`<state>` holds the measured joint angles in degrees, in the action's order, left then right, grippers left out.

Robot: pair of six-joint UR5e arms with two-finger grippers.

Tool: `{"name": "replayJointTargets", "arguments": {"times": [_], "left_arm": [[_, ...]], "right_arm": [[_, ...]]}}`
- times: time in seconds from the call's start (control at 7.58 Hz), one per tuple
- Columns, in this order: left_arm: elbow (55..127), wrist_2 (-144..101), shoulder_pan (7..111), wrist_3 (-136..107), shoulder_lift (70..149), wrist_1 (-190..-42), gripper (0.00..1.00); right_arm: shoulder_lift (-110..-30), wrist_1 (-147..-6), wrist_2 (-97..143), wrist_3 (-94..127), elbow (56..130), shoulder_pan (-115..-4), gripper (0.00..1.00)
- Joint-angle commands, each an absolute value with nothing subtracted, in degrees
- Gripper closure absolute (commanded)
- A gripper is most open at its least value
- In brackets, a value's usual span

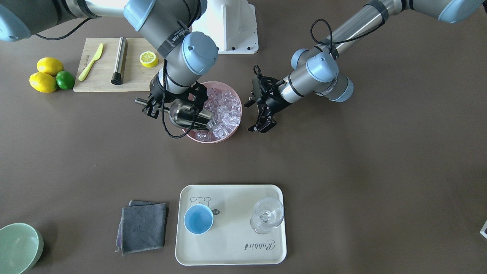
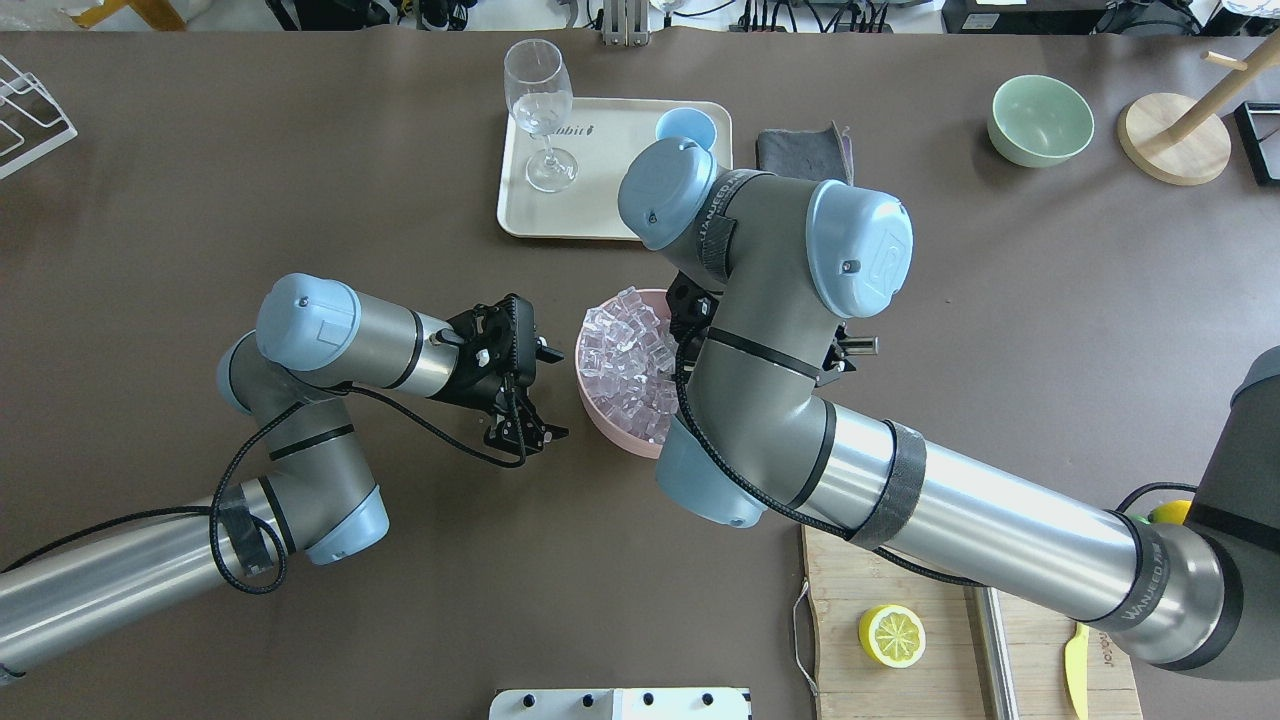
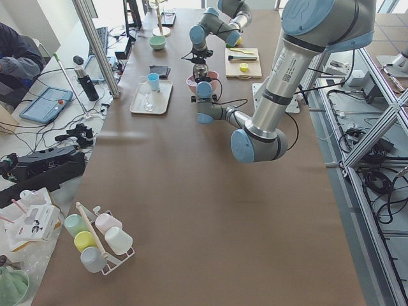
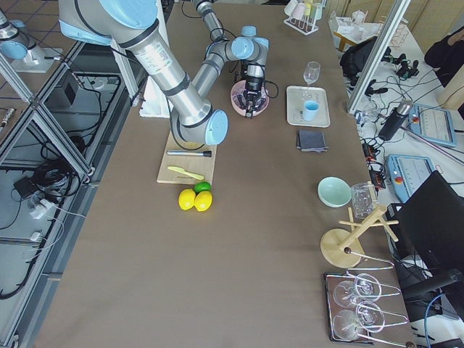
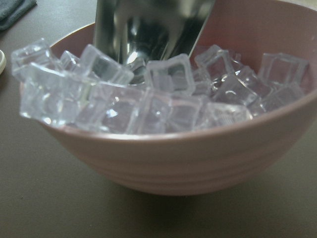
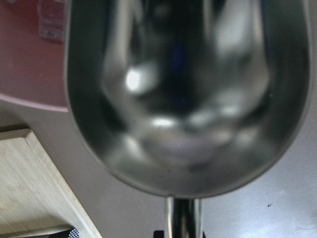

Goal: Put ice in cup with scoop
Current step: 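Drag the scoop through the ice cubes while the left gripper steadies the bowl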

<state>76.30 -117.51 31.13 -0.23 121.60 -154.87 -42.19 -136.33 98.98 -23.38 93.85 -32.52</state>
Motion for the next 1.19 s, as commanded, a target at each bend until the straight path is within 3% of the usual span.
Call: {"name": "replayJointTargets", "arguments": {"times": [0.0, 1.05], "left_arm": [[76.29, -117.42, 31.11, -0.18, 121.55, -154.86, 0.02], [76.11, -117.33, 31.11, -0.18, 121.46, -154.60, 0.02]], "right_arm": [[-44.20, -131.25, 100.71, -17.24, 97.02, -32.52, 1.00], [-47.63, -118.05, 101.34, -5.47, 99.14, -31.29, 1.00]]}}
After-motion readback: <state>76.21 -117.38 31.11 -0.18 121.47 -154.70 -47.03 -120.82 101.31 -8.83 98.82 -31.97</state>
